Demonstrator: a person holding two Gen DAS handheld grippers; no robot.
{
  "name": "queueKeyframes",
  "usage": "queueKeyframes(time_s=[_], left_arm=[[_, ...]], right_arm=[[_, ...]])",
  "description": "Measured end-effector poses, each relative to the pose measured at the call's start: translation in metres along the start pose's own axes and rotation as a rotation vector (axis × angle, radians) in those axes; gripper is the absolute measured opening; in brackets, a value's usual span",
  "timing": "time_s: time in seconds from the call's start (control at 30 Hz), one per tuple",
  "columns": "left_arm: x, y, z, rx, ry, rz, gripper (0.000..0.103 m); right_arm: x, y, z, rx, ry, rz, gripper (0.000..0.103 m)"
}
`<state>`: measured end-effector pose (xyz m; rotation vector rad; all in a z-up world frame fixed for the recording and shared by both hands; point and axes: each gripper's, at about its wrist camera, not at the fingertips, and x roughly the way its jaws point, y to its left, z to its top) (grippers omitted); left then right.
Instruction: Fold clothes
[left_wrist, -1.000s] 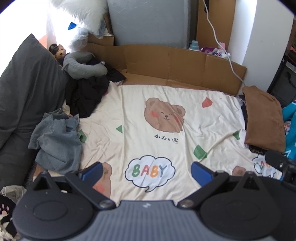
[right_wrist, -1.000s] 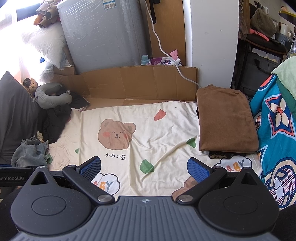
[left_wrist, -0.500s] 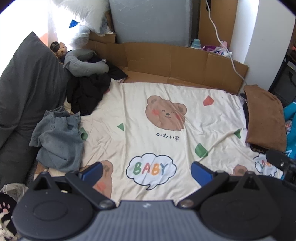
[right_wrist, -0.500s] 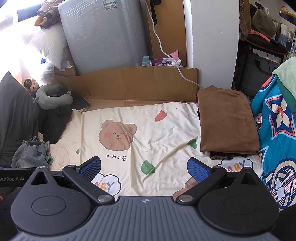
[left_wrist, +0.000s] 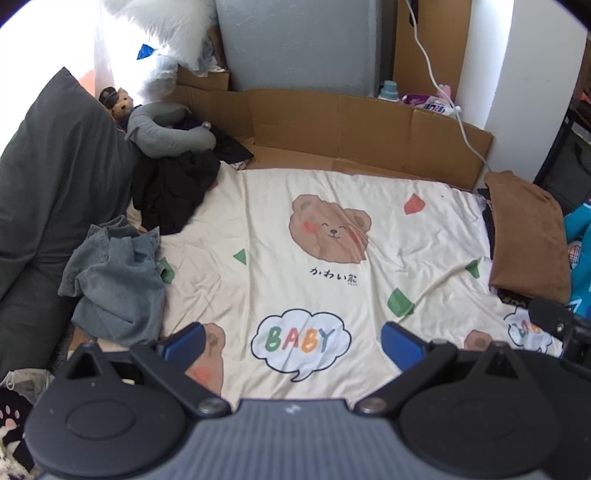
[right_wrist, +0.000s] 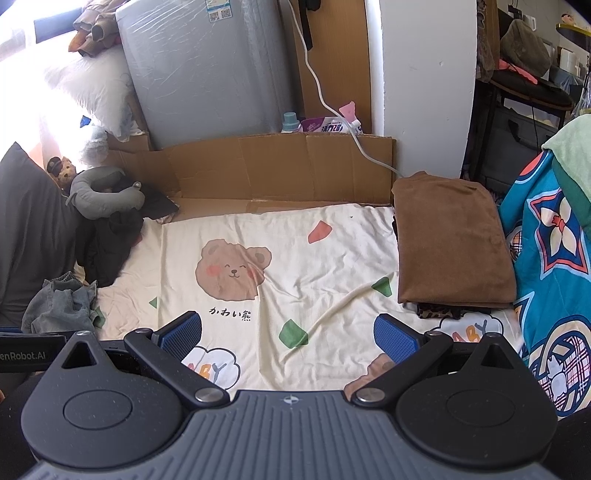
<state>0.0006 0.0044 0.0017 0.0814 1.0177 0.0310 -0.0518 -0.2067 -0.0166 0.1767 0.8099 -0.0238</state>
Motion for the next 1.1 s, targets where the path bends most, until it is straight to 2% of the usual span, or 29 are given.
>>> queueKeyframes(time_s=[0.33, 0.43, 0.67, 1.03, 1.1], left_arm=[[0.007, 0.008, 0.004, -0.018, 0.034, -0.043, 0.102], [0.009, 0.017, 0.006, -0.046, 0.061, -0.089, 0.102], [-0.003, 0.034, 0.012, -0.067, 0.008, -0.097, 0.101], [-0.035, 0.073, 0.029, -0.069, -0.083, -0.04, 0.101], [-0.038, 0.089, 0.029, -0.086, -0.088, -0.024, 0.096]], right_arm=[[0.001, -0.002, 0.002, 0.011, 0.027, 0.019, 0.102], [-0.001, -0.003, 0.003, 0.009, 0.037, 0.032, 0.103], [-0.01, 0.0, 0.007, -0.03, 0.03, 0.038, 0.102], [-0.029, -0.003, 0.024, -0.025, -0.012, 0.096, 0.102], [-0.033, -0.002, 0.027, -0.039, -0.023, 0.095, 0.102]])
